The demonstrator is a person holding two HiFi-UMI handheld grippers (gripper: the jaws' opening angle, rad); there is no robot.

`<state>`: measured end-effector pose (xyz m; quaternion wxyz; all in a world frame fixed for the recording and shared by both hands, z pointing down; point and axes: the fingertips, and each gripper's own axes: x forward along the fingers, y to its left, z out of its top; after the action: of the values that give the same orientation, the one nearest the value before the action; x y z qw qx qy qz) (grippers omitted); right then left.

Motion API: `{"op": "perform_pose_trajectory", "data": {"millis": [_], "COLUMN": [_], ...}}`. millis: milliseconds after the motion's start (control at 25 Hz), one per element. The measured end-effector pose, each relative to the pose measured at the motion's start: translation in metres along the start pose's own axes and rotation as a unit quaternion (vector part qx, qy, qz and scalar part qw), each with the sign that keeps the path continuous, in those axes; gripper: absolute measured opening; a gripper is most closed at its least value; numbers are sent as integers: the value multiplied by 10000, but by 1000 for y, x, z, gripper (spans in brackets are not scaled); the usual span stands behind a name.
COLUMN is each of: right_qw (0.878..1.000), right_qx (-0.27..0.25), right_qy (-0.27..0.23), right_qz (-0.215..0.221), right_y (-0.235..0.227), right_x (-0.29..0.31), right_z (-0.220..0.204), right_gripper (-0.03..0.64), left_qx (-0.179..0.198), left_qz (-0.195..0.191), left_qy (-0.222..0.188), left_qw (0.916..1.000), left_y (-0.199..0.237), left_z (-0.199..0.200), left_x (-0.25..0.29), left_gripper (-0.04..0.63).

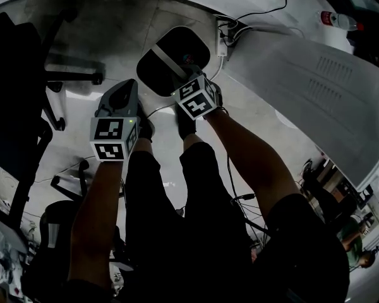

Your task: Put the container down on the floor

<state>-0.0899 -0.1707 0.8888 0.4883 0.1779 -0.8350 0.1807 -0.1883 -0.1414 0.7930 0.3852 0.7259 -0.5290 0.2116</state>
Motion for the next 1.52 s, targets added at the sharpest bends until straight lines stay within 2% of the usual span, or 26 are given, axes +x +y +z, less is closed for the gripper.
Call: {"op": "perform_pose_trajectory", "data": {"millis": [520, 1000, 1200, 1240, 1360, 1520], "right_qw": [9999, 9996, 9997, 9997, 9996, 9995], "right_qx": [73, 34, 22, -26, -78, -33], "right_qy": [94, 237, 245, 242, 267, 283], "right_qz": [73, 137, 79, 58, 40, 128], "right_y": [7, 2, -3, -4, -2, 4], "right_x": [2, 0, -5, -6, -10, -14], "right_z": [-28, -30, -31, -31, -33, -35], "right_gripper": [8, 9, 10, 15, 91, 103], "left_qx": [-4, 155, 99, 102, 91, 96], "left_qz": [-85, 33, 40, 34, 9, -21], "left_qy": [139, 195, 204, 204, 215, 231], "left_qw": [9999, 9997, 9997, 9997, 9997, 9997], "left_y": [-11, -17, -19, -20, -24, -29], "left_z": [-18, -23, -22, -22, -22, -22], "left_x": [7, 8, 6, 6, 4, 1], "left_gripper": [8, 8, 8, 8, 8, 8]}}
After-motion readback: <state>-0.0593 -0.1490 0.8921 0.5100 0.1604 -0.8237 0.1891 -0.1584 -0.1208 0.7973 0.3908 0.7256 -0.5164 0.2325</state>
